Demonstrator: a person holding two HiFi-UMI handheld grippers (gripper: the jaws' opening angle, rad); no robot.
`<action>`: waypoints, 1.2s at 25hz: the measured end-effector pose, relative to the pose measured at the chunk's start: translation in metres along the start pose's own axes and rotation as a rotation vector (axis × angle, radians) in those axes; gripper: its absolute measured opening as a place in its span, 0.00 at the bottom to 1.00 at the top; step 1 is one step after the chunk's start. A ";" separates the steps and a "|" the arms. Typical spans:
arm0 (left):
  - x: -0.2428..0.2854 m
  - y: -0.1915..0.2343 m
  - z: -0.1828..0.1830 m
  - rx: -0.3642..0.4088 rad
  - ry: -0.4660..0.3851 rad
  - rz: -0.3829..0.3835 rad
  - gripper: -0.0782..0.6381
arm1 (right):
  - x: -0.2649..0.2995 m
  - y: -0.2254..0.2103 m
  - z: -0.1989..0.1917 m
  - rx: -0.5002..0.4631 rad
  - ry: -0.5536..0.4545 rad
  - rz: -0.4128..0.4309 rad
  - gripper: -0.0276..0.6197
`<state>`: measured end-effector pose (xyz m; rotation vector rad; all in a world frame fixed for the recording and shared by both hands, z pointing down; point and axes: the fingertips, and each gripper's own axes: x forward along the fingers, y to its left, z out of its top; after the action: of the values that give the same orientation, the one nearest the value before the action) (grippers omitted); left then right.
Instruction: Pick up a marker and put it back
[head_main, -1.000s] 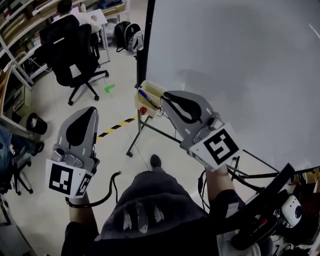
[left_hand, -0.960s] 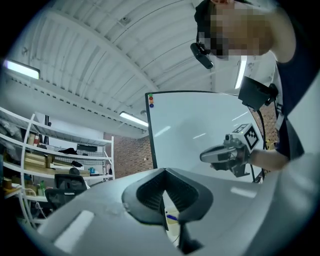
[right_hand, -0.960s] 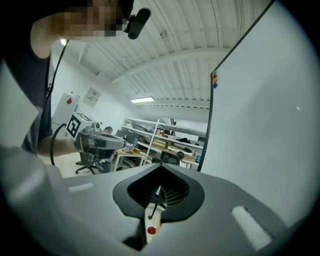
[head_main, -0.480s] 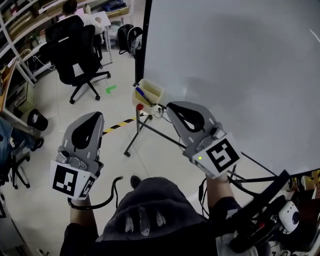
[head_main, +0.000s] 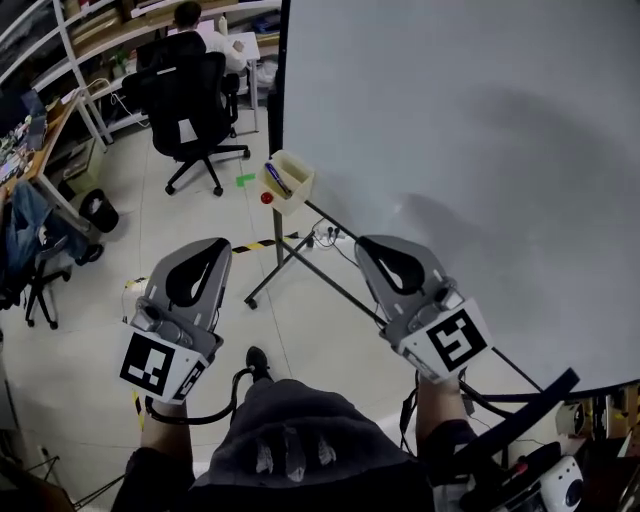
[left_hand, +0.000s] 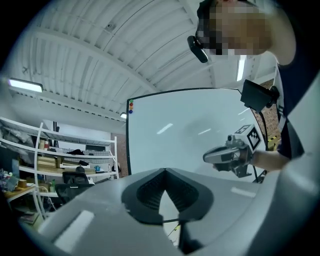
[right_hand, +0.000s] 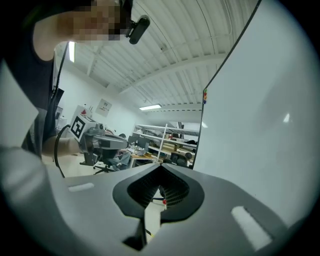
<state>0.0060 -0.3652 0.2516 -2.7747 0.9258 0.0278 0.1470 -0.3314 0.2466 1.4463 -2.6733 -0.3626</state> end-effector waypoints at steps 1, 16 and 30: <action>-0.003 -0.015 0.000 0.000 0.005 0.013 0.12 | -0.013 0.001 -0.003 0.007 -0.005 0.015 0.04; -0.132 -0.104 0.041 0.044 0.066 0.270 0.12 | -0.067 0.094 -0.001 0.072 -0.027 0.289 0.04; -0.368 -0.147 0.026 -0.053 0.046 0.351 0.12 | -0.110 0.315 0.032 0.025 0.049 0.365 0.04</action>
<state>-0.2000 -0.0276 0.2871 -2.6319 1.4315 0.0443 -0.0545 -0.0691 0.2971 0.9260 -2.8291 -0.2598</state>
